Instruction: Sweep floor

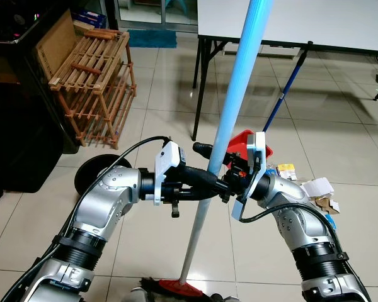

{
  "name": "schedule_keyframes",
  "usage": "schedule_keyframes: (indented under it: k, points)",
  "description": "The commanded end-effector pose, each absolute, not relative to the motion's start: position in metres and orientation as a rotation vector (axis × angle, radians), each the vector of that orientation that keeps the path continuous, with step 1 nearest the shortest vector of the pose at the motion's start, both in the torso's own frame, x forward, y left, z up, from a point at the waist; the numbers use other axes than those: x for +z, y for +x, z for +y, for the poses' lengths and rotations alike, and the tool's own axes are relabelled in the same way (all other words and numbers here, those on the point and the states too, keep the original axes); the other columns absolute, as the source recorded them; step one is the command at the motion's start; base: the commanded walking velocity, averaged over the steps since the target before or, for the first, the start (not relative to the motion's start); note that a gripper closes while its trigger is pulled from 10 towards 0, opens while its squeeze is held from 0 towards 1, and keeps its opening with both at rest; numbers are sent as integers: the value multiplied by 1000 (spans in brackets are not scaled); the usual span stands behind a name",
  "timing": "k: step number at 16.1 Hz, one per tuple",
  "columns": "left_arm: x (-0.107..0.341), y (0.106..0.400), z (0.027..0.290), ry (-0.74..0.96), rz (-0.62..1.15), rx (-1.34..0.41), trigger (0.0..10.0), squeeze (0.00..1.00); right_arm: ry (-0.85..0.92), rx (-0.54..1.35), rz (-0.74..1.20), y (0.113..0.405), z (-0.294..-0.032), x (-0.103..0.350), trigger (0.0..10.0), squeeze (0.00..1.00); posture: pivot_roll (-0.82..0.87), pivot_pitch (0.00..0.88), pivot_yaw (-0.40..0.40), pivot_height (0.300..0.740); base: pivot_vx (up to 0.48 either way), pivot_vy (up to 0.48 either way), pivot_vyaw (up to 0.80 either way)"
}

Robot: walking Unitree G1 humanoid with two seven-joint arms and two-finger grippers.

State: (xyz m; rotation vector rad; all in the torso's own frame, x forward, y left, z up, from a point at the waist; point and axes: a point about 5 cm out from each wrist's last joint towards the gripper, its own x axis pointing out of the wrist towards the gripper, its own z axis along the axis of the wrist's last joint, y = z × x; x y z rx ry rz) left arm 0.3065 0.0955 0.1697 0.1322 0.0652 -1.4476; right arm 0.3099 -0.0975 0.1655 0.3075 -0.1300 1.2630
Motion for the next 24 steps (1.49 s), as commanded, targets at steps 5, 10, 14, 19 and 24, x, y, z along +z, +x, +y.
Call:
schedule_keyframes:
  k: [5, 10, 14, 19, 24]
  points:
    - [172, 305, 93, 143, 43, -1463, 10000, 0, 262, 1137, -144, 320, -105, 161, 10000, 0, 59, 167, -49, 740, 0, 0, 0]
    - [173, 309, 98, 163, 32, -1404, 10000, 0, 249, 1038, -139, 326, -117, 157, 10000, 0, 61, 156, -49, 740, 0, 0, 0]
    - [165, 316, 99, 248, 33, -1323, 10000, 0, 241, 928, -151, 333, -125, 153, 10000, 0, 60, 139, -52, 740, 0, 0, 0]
    - [164, 322, 100, 255, -4, -1249, 10000, 0, 266, 894, -162, 334, -132, 153, 10000, 0, 57, 144, -54, 740, 0, 0, 0]
    - [169, 329, 96, 239, -51, -1191, 10000, 0, 327, 1062, -158, 319, -115, 153, 10000, 0, 53, 158, -53, 740, 0, 0, 0]
